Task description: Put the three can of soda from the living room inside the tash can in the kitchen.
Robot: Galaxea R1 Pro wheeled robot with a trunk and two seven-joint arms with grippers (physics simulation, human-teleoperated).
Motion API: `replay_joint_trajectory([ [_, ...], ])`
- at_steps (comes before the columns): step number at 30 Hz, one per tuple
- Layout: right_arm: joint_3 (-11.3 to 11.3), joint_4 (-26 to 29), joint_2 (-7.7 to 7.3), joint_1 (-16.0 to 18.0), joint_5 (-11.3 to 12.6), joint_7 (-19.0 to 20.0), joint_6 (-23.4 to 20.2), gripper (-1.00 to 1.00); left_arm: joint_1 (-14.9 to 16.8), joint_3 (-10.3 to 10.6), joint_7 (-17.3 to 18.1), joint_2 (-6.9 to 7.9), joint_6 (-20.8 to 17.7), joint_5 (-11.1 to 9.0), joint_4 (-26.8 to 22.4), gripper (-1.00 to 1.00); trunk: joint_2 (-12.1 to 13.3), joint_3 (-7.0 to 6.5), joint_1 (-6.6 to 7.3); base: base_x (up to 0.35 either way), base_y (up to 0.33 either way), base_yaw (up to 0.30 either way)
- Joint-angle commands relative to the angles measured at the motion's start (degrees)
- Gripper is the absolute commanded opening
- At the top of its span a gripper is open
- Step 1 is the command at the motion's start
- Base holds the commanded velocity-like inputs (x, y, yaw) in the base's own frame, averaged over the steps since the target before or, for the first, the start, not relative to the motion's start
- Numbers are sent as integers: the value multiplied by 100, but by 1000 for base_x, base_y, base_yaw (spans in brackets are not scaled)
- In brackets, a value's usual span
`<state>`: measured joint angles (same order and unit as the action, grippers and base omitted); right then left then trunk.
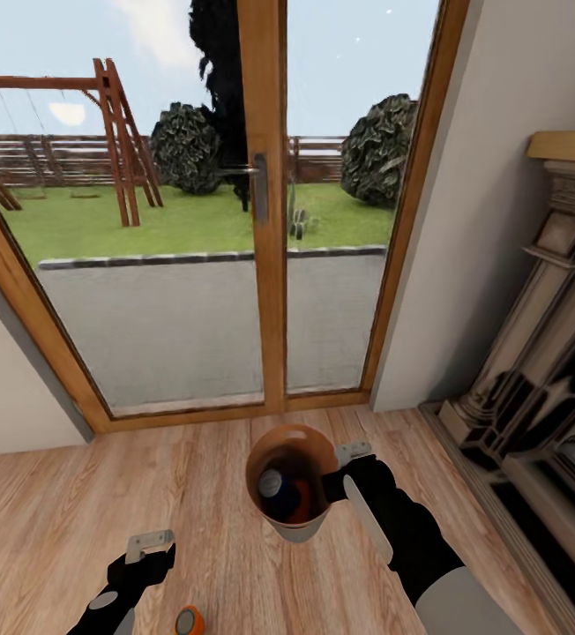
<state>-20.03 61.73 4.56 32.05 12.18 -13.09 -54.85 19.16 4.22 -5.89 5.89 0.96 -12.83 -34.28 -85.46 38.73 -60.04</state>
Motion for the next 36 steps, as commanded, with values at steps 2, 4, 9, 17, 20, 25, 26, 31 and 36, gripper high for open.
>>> replay_joint_trajectory([
  [2,-1,4,1,3,43,1,10,-100,0,0,0,0,0,0,0,100,-82,36,-44,0,0,0],
  [4,-1,5,1,3,45,0,10,-100,0,0,0,0,0,0,0,100,-163,74,-88,0,0,0],
  [9,-1,5,2,3,47,0,10,-100,0,0,0,0,0,0,0,100,-363,196,-198,0,0,0],
  [17,-1,5,1,3,47,-1,10,-100,0,0,0,0,0,0,0,100,-684,409,-374,0,0,0],
  [20,-1,5,1,3,45,-1,10,-100,0,0,0,0,0,0,0,100,-804,490,-440,0,0,0],
  [25,-1,5,1,3,45,-1,10,-100,0,0,0,0,0,0,0,100,-1005,625,-549,0,0,0],
  [26,-1,5,1,3,46,-1,10,-100,0,0,0,0,0,0,0,100,-1045,652,-571,0,0,0],
  [31,-1,5,1,3,45,-1,10,-100,0,0,0,0,0,0,1,100,-1245,787,-681,0,0,0],
  [36,-1,5,1,3,45,-1,10,-100,0,0,0,0,0,0,6,100,-1446,923,-791,0,0,0],
])
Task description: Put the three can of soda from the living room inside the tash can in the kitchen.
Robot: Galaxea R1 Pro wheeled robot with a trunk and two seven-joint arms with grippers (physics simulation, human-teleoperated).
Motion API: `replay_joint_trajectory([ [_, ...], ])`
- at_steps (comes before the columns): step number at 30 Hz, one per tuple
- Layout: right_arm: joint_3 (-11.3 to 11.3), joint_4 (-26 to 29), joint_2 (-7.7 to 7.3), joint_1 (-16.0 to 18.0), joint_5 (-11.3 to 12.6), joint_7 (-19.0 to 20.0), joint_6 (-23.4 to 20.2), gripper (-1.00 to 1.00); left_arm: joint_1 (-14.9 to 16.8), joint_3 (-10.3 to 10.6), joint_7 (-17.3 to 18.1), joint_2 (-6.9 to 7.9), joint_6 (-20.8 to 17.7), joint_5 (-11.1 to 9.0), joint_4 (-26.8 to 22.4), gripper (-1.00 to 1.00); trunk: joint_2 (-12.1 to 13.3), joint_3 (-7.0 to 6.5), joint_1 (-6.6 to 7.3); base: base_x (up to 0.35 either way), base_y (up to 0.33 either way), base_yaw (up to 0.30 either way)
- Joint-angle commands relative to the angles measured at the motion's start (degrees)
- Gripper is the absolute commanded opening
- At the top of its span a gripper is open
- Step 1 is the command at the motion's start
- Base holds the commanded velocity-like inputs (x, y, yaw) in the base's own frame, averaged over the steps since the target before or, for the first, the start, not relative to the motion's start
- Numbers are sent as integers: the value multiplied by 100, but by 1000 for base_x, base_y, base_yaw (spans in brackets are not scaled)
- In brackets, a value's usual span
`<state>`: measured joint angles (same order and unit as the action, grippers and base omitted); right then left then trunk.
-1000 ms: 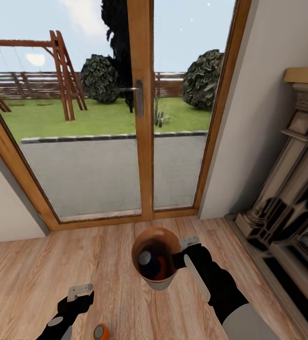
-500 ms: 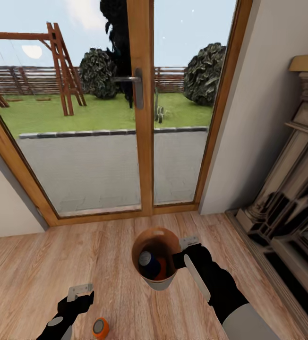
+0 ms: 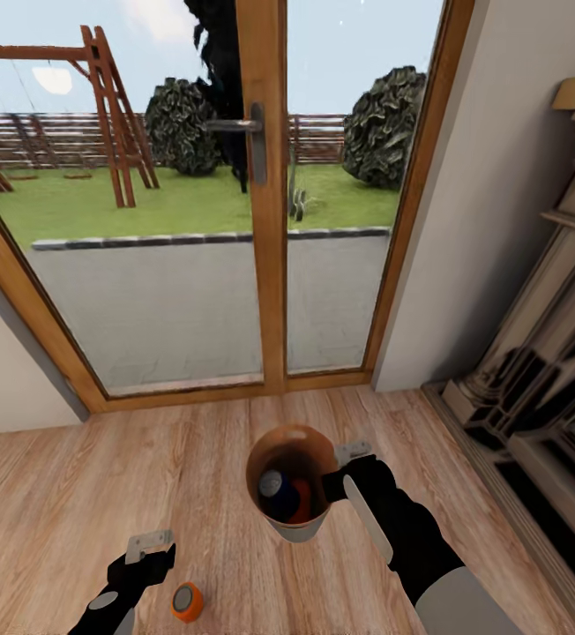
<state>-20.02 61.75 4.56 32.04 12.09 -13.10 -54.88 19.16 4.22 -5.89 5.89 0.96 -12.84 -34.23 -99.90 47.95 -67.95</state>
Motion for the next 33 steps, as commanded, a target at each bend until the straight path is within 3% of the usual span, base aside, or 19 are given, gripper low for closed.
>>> replay_joint_trajectory([
  [1,-2,3,1,4,53,0,12,-100,0,0,0,0,0,0,1,100,-42,27,-22,0,0,0],
  [26,-2,3,2,4,56,0,4,-100,0,0,0,0,0,0,4,100,-1045,703,-571,0,0,0],
  [33,-2,3,1,4,52,0,4,-100,0,0,0,0,0,2,4,100,-1045,767,-571,0,0,0],
])
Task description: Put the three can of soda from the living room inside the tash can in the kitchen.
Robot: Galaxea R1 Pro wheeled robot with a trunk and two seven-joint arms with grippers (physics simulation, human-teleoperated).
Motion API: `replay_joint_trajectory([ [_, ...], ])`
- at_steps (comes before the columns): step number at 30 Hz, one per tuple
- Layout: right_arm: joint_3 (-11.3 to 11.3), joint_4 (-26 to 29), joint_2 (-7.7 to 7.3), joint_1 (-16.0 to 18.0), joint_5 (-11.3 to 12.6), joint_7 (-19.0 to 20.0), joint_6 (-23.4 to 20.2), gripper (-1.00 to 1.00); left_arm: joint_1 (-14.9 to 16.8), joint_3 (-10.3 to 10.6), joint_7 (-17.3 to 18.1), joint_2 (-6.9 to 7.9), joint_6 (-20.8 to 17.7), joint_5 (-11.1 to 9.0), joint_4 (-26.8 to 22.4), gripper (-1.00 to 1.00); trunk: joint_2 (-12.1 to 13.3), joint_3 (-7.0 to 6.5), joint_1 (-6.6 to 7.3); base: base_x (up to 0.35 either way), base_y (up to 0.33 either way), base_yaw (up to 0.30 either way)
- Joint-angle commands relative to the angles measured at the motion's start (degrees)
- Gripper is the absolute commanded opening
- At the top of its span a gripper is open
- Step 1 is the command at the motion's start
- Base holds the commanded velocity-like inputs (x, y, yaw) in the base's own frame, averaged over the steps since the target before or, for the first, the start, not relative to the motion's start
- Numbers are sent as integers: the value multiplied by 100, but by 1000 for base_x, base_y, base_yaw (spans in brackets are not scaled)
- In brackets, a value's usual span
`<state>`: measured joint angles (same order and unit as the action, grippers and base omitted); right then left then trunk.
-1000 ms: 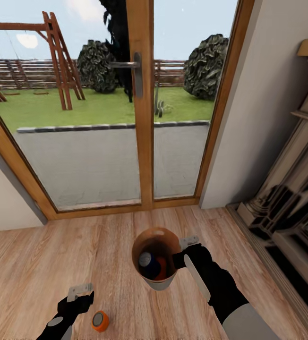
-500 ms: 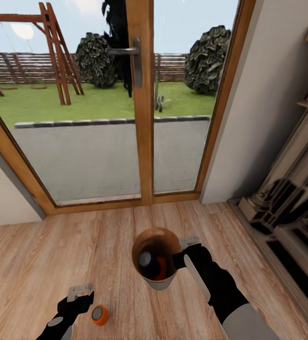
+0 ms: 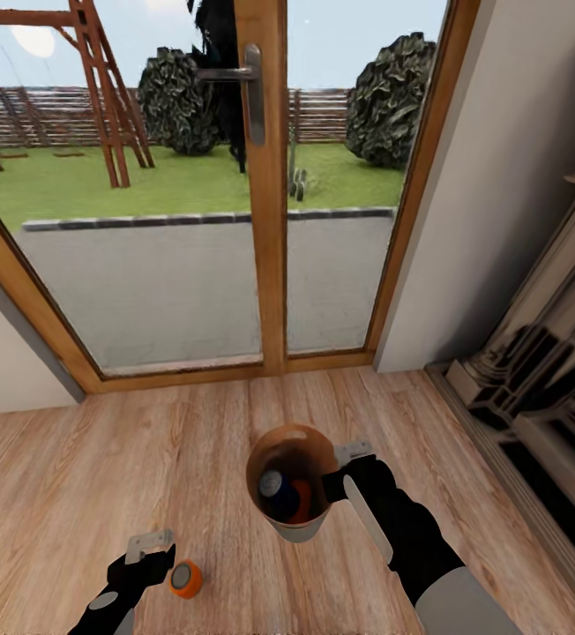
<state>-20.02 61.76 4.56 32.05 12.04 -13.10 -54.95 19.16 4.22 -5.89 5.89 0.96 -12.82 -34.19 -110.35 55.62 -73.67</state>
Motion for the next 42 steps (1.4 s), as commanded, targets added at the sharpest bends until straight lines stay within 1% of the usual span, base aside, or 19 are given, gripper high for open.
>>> replay_joint_trajectory([
  [1,-2,3,1,3,57,0,11,-100,0,0,0,0,0,1,0,100,0,9,0,0,0,0],
  [8,-2,3,1,3,59,0,10,-100,0,3,-6,-2,-48,-6,6,100,0,71,0,0,0,0],
  [10,-2,3,1,3,56,0,11,-100,5,-1,-7,-50,-96,-12,8,100,0,89,0,0,0,0],
  [15,-2,3,1,3,53,0,18,-100,176,-8,-9,-171,-487,-15,24,100,0,133,0,0,0,0],
  [19,-2,3,1,3,53,0,16,-100,212,-8,-9,-189,-503,-12,19,100,0,168,0,0,0,0],
  [23,2,3,1,3,53,0,13,-100,229,-9,-9,-192,-333,-11,14,100,0,198,0,0,0,0],
  [24,4,3,-1,3,53,0,12,-100,232,-9,-9,-193,-176,-7,15,100,0,203,0,0,0,0],
  [29,6,3,-10,3,53,0,10,-100,236,-11,-9,-193,217,5,19,100,0,214,0,4,0,0],
  [36,7,3,-16,3,53,-1,10,-100,237,-13,-9,-193,276,7,25,100,0,216,0,161,0,0],
  [42,7,3,-17,3,53,-3,10,-100,233,-15,-9,-193,289,8,27,100,0,216,0,33,0,0],
])
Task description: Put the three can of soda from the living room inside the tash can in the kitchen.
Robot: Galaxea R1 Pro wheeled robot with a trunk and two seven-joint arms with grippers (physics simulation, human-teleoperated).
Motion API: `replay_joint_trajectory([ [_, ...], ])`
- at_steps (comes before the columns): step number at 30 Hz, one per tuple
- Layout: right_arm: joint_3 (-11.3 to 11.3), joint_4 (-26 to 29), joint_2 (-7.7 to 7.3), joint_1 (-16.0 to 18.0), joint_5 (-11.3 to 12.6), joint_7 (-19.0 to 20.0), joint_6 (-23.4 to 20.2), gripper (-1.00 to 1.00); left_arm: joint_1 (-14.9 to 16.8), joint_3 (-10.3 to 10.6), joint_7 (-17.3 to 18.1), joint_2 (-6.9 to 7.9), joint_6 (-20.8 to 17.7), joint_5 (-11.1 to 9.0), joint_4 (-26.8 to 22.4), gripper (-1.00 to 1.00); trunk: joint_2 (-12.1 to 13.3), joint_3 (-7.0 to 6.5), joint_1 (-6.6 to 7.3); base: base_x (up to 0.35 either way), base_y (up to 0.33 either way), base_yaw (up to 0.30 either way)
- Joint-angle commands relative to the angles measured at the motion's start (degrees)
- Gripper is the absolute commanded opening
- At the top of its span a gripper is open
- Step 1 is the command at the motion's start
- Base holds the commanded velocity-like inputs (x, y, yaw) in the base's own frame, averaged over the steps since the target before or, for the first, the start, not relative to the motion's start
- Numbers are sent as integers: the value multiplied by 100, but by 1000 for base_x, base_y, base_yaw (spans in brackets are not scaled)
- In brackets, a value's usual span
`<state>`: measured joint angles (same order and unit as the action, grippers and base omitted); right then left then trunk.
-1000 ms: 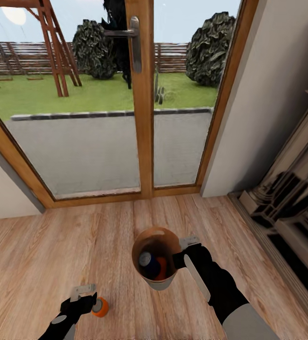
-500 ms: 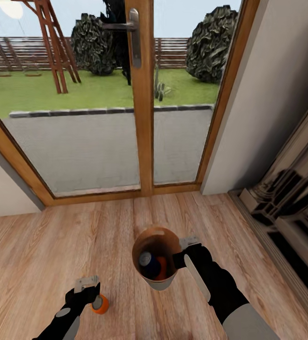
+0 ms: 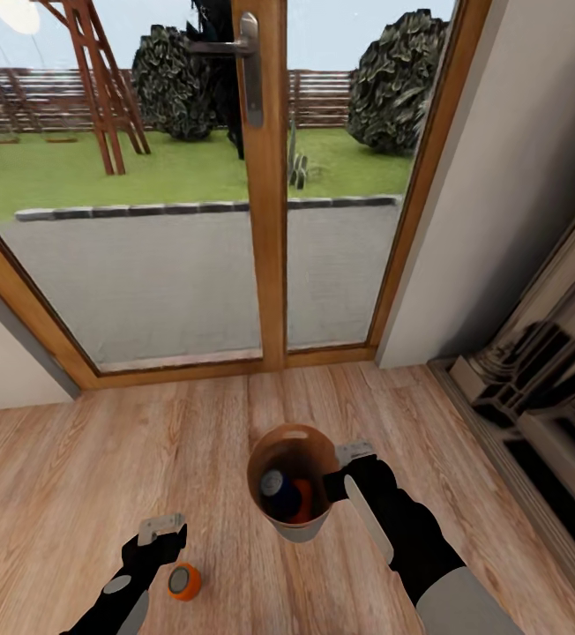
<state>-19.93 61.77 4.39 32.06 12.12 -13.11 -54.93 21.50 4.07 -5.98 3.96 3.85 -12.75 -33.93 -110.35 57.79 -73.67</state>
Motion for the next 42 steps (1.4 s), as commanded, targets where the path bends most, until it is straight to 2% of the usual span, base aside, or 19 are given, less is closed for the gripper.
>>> replay_joint_trajectory([
  [1,-2,2,1,2,45,-3,9,-100,-2,-1,0,0,1,0,-3,100,0,-1,0,7,0,0],
  [11,-2,2,1,2,45,-1,9,-100,2,-2,5,0,-6,0,-1,100,-40,21,-22,2,0,0],
  [25,4,31,1,2,45,1,6,-100,4,-2,7,0,8,0,-7,100,-602,381,-329,0,0,0],
  [42,26,1046,-14,2,45,-7,-256,-100,3,-2,8,0,18,0,-8,100,-1284,840,-702,0,0,0],
])
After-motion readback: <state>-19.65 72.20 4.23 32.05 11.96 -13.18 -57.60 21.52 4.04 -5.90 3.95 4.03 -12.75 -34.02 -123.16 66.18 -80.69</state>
